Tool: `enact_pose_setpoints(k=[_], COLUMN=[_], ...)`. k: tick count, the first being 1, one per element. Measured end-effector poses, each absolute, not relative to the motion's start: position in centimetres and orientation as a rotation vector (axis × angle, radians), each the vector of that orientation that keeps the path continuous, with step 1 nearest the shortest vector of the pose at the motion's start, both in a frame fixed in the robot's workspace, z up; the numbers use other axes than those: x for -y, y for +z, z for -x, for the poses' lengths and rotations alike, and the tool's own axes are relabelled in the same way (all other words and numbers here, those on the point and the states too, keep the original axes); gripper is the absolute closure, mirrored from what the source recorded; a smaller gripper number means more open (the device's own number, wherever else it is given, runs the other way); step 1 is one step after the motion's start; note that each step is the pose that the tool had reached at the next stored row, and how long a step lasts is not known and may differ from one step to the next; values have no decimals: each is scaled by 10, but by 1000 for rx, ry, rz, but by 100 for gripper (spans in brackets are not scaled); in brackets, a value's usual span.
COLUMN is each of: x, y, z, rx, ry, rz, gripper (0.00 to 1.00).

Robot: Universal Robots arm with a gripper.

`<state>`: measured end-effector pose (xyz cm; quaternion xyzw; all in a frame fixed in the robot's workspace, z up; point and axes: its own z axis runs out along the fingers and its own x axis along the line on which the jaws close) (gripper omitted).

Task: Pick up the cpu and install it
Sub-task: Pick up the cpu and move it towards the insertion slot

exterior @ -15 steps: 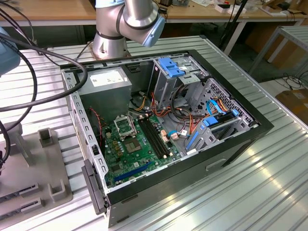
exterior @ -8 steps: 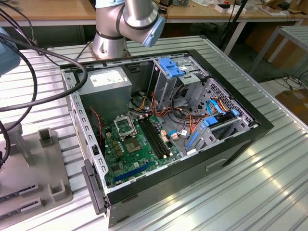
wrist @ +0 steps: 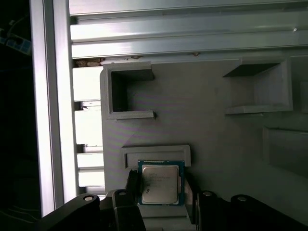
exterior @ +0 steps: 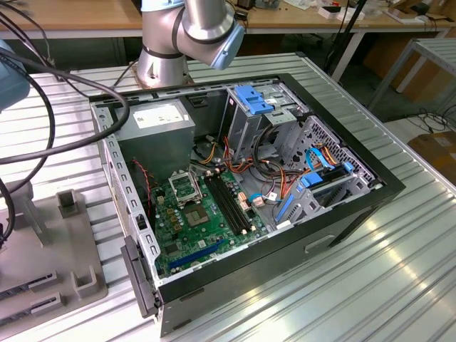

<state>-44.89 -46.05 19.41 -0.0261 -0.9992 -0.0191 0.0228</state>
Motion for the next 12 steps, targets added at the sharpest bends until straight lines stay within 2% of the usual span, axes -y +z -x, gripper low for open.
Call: enact_pose_setpoints(k=[12], x=[460], y=[199], z=[449], rx=[3091], ry=[-59], rz=[81], gripper=[53])
